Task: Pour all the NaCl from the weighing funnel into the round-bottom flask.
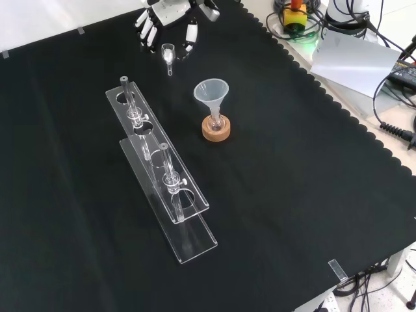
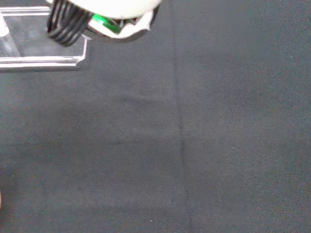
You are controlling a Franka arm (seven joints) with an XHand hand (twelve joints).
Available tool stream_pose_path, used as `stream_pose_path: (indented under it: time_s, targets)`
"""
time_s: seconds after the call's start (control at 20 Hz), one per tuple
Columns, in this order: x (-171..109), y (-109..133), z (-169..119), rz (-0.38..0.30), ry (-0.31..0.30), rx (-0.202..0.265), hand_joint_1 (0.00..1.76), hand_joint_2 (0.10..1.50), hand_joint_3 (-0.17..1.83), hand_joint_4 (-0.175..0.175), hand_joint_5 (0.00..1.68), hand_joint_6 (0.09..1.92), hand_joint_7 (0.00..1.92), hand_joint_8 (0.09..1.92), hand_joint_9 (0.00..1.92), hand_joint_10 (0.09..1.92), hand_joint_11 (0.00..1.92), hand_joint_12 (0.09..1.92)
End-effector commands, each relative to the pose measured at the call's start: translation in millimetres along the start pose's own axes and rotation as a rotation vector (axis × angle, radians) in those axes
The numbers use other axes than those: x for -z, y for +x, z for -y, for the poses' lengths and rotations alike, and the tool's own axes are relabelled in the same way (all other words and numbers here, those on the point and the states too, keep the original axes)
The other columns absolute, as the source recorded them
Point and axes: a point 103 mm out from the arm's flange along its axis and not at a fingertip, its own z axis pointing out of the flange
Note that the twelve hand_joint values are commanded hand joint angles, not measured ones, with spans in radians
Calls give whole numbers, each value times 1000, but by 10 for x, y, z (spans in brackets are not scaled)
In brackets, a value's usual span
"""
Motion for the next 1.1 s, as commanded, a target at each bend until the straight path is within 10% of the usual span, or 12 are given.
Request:
stream_pose_path:
  time_s: [0.05, 1.1]
  targets:
    - [50, 69, 106, -16, -7, 25, 1091, 689, 810, 78, 1057, 1117, 494, 692, 731, 546, 372, 1331]
    - [102, 250, 656, 21, -8, 110, 1098, 678, 820, 69, 1070, 1100, 627, 690, 761, 549, 393, 1326]
